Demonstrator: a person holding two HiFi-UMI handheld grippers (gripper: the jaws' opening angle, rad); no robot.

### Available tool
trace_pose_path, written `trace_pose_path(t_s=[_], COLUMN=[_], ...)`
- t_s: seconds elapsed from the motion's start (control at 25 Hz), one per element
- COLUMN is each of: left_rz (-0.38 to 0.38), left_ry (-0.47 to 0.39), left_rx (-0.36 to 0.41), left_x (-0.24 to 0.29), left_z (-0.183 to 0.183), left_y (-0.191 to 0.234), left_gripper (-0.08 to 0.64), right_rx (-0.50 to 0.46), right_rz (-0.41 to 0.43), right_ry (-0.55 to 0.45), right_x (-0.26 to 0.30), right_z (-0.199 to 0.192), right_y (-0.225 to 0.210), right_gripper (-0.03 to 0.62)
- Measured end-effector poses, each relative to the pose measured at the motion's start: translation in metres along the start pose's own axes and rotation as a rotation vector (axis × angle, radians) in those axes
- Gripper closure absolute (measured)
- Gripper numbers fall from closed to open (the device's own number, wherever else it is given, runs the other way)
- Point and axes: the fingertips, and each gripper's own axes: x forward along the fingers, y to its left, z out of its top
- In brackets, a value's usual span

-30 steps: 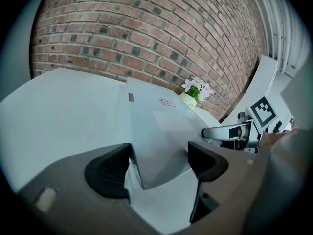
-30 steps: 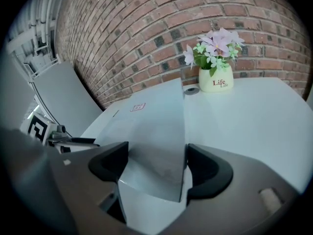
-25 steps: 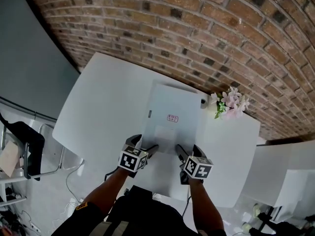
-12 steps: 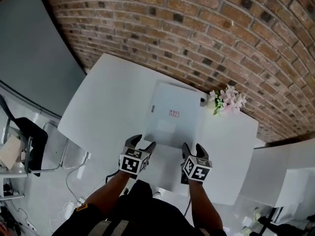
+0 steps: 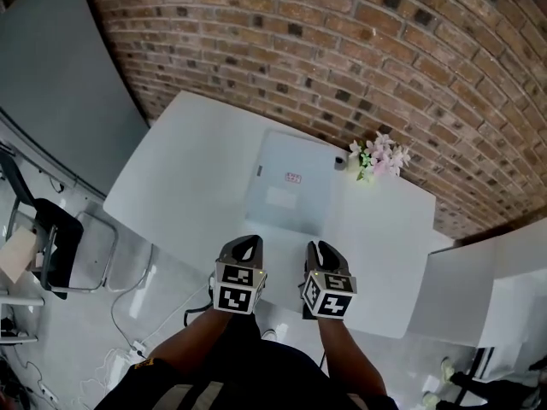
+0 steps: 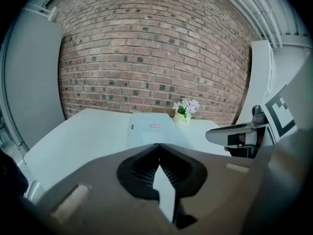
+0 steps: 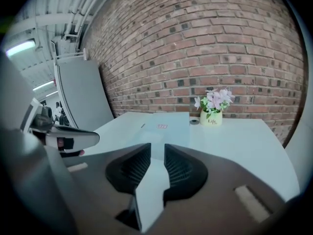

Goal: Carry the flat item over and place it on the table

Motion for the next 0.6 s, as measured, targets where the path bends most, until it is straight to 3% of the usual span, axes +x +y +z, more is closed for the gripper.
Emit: trace_pose_path(t_s=[0.2, 0.6], left_rz=[-0.007, 0.004], left_ry=[-0.056, -0.119], left_rx=[-0.007, 0.032], left_x=[-0.041, -0.121], left_z=[-0.003, -0.023], left_y=[-0.028, -0.076], left_gripper=[0.554, 0.554], right_rx=[-0.039, -0.090], right_rz=[0.015, 0.067], right_ry=[-0.063, -0.157], right_x=[-0.041, -0.131], right_z=[0.003, -0.002], right_y=[0.018, 0.054], right_gripper=[0.591, 0.592])
